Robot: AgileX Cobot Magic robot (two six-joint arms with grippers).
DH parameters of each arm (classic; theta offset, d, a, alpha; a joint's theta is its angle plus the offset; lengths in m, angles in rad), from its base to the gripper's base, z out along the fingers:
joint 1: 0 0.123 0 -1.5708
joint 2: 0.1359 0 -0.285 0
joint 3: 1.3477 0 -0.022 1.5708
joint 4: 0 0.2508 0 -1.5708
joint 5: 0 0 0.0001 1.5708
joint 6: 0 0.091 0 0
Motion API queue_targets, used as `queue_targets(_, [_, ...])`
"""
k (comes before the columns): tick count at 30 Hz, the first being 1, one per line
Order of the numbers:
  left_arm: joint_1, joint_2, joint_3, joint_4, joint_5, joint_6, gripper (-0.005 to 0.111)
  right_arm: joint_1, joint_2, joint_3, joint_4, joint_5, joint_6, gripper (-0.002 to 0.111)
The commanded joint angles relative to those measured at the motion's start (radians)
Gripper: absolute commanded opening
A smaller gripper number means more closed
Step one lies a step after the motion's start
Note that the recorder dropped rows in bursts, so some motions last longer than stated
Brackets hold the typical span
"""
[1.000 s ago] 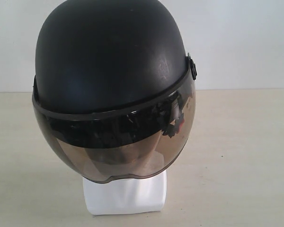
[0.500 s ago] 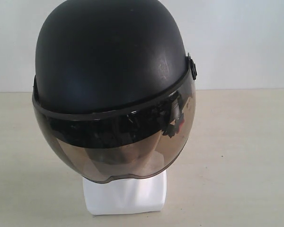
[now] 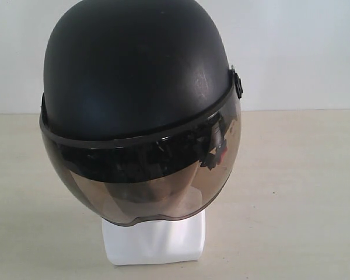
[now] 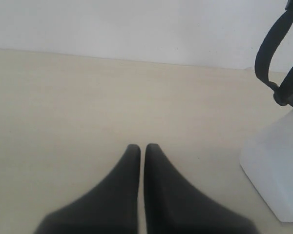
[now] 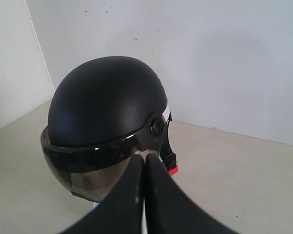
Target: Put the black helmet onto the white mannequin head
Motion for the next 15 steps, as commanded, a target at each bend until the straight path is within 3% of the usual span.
queue_targets(1, [0.003,-0.004,0.004,0.005,-0.001,0.004,0.004,0.000,-0.003,0.037,-0.016,-0.072,-0.024,0.000])
queue_targets(8, [0.003,-0.004,0.004,0.005,-0.001,0.004,0.004,0.000,-0.003,0.374,-0.030,-0.527,-0.021,0.000])
queue_targets(15, [0.003,-0.004,0.004,0.005,-0.001,0.004,0.004,0.000,-0.014,0.733,-0.322,-0.926,-0.009,0.000])
